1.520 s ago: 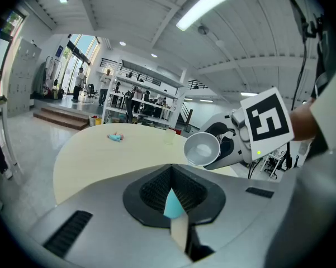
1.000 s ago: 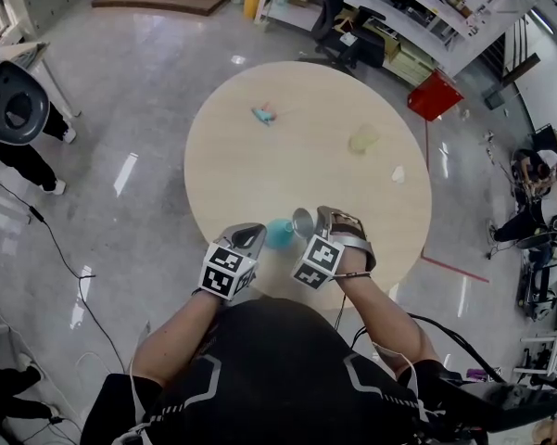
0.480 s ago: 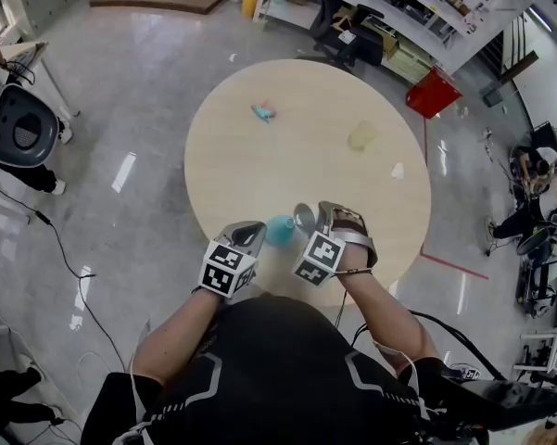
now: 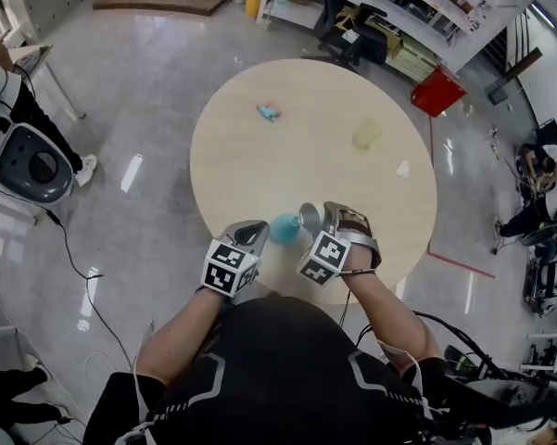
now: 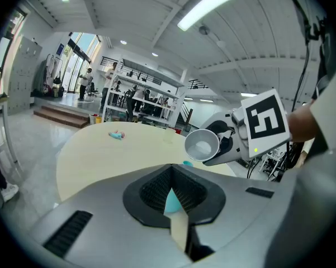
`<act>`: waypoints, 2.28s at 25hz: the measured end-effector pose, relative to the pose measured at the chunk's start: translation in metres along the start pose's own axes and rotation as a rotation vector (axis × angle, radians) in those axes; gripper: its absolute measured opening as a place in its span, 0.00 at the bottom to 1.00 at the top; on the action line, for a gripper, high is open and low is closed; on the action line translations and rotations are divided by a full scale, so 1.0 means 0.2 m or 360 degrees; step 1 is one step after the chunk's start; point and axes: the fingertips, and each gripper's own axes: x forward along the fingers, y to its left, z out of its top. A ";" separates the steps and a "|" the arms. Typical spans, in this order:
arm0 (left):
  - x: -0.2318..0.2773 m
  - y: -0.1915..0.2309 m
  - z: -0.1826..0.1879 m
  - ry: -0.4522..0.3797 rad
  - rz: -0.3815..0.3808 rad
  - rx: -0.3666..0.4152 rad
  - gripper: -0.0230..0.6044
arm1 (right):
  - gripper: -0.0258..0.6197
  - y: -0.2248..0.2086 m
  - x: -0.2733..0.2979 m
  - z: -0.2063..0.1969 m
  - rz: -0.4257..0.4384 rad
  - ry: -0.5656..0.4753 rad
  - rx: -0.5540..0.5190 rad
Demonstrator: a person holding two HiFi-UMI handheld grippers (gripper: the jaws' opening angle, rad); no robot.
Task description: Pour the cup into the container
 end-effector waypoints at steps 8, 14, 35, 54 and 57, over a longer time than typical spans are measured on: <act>-0.04 0.01 0.04 -0.0007 0.0013 0.0016 0.04 | 0.51 0.01 -0.01 0.02 0.0017 -0.0186 0.0325; -0.03 -0.02 0.08 -0.0016 0.0003 0.0026 0.04 | 0.51 -0.01 -0.05 0.00 0.0064 -0.0324 0.0641; 0.10 -0.08 0.13 -0.0032 -0.0008 0.0034 0.04 | 0.51 0.00 -0.01 -0.25 0.0148 -0.0635 0.1289; 0.19 0.10 -0.11 0.0163 0.0170 -0.0092 0.04 | 0.51 0.31 0.31 -0.35 0.0291 -0.0764 0.1656; 0.20 0.13 -0.13 0.0178 0.0177 -0.0124 0.04 | 0.51 0.33 0.34 -0.36 0.0295 -0.0783 0.1685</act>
